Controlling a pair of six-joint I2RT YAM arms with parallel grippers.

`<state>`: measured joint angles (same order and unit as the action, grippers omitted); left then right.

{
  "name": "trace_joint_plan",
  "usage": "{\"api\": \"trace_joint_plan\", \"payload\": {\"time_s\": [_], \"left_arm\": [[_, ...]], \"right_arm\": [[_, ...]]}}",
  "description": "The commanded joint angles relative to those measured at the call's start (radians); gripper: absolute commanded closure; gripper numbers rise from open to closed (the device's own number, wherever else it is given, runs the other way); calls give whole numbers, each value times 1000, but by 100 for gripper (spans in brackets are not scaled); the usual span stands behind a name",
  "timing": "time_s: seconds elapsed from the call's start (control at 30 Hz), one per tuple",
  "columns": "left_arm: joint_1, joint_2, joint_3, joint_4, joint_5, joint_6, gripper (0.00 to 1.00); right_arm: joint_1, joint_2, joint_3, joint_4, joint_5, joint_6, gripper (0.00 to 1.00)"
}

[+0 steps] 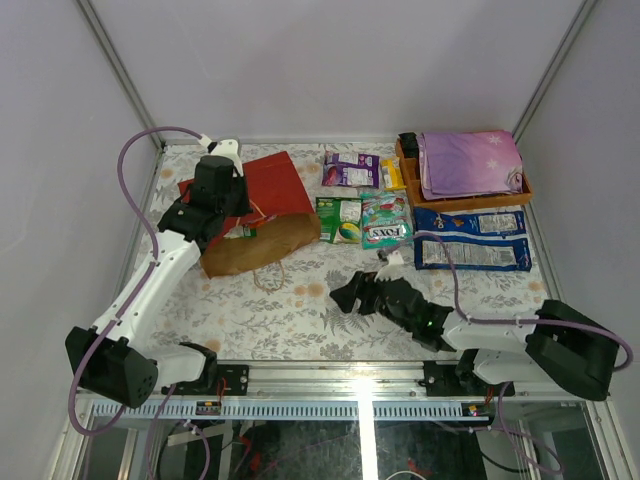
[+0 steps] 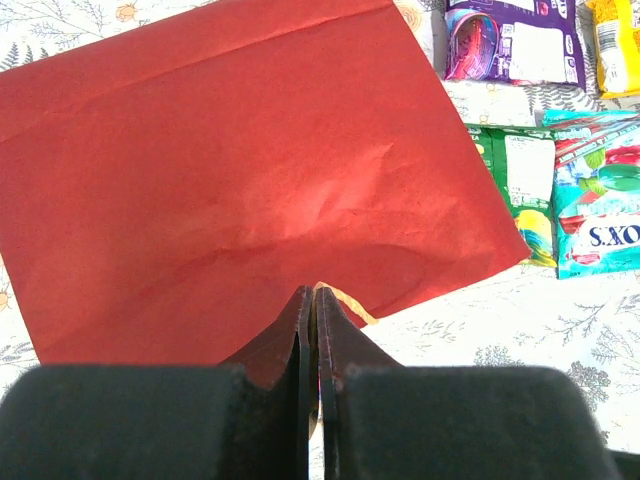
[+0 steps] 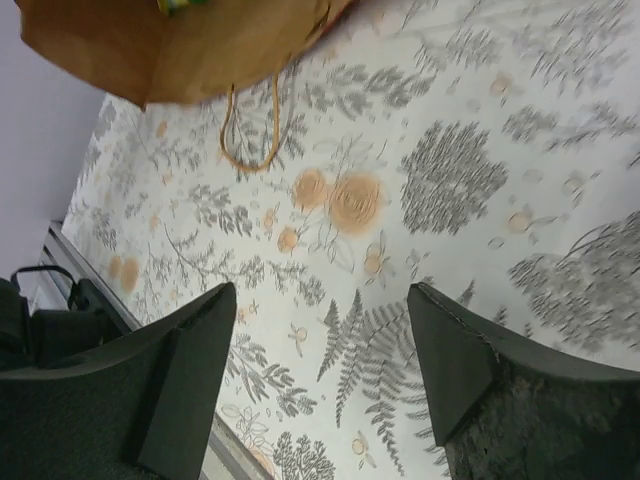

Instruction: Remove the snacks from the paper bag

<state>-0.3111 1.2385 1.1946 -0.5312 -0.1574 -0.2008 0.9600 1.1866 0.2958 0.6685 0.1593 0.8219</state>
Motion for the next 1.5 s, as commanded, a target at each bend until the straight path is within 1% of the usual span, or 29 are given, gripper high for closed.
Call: {"api": "trace_joint_plan", "payload": {"time_s": [0.0, 0.07, 0.2, 0.23, 0.3, 0.4, 0.47, 0.53, 0.57, 0.63, 0.73, 0.8, 0.83, 0.87, 0.9, 0.97, 1.1, 1.2, 1.3, 1.47], "left_arm": [[10, -17, 33, 34, 24, 5, 100], [11, -19, 32, 34, 25, 4, 100], [10, -22, 30, 34, 33, 7, 100], [10, -22, 29, 34, 35, 7, 100], [11, -26, 27, 34, 39, 8, 100], [10, -29, 29, 36, 46, 8, 100], [11, -33, 33, 37, 53, 9, 100], [10, -39, 32, 38, 61, 11, 100], [11, -40, 30, 41, 67, 12, 100], [11, -46, 26, 48, 92, 16, 100], [11, -44, 28, 52, 162, 33, 100], [10, -37, 36, 44, 200, 49, 100], [11, -33, 42, 38, 212, 57, 100], [11, -36, 43, 36, 218, 61, 100], [10, -39, 43, 36, 220, 66, 100], [9, -58, 39, 42, 228, 75, 100], [10, -103, 13, 78, 250, 89, 100], [10, -124, -4, 99, 281, 99, 100], [10, -128, -9, 105, 302, 104, 100], [10, -119, -16, 103, 315, 113, 100]], "right_arm": [[159, 80, 26, 239, 278, 77, 22], [193, 170, 74, 302, 271, 95, 21], [206, 359, 175, 466, 170, 154, 18], [208, 384, 210, 467, 156, 155, 17], [207, 399, 271, 406, 146, 126, 17], [209, 347, 339, 265, 160, 27, 16], [209, 274, 382, 130, 182, -77, 17], [209, 215, 424, 13, 177, -242, 17], [209, 192, 452, -42, 159, -347, 18], [207, 171, 533, -196, 120, -580, 15], [185, 218, 717, -434, 37, -837, 12], [132, 278, 844, -567, -74, -923, 13], [99, 303, 893, -598, -125, -942, 14], [48, 321, 932, -605, -205, -949, 14], [24, 337, 949, -594, -244, -953, 15], [-49, 366, 971, -543, -392, -970, 15], [-85, 465, 1065, -547, -538, -1085, 18], [-90, 561, 1135, -566, -592, -1127, 18], [-103, 628, 1190, -549, -643, -1117, 20], [-123, 634, 1137, -352, -684, -1053, 22]]}}
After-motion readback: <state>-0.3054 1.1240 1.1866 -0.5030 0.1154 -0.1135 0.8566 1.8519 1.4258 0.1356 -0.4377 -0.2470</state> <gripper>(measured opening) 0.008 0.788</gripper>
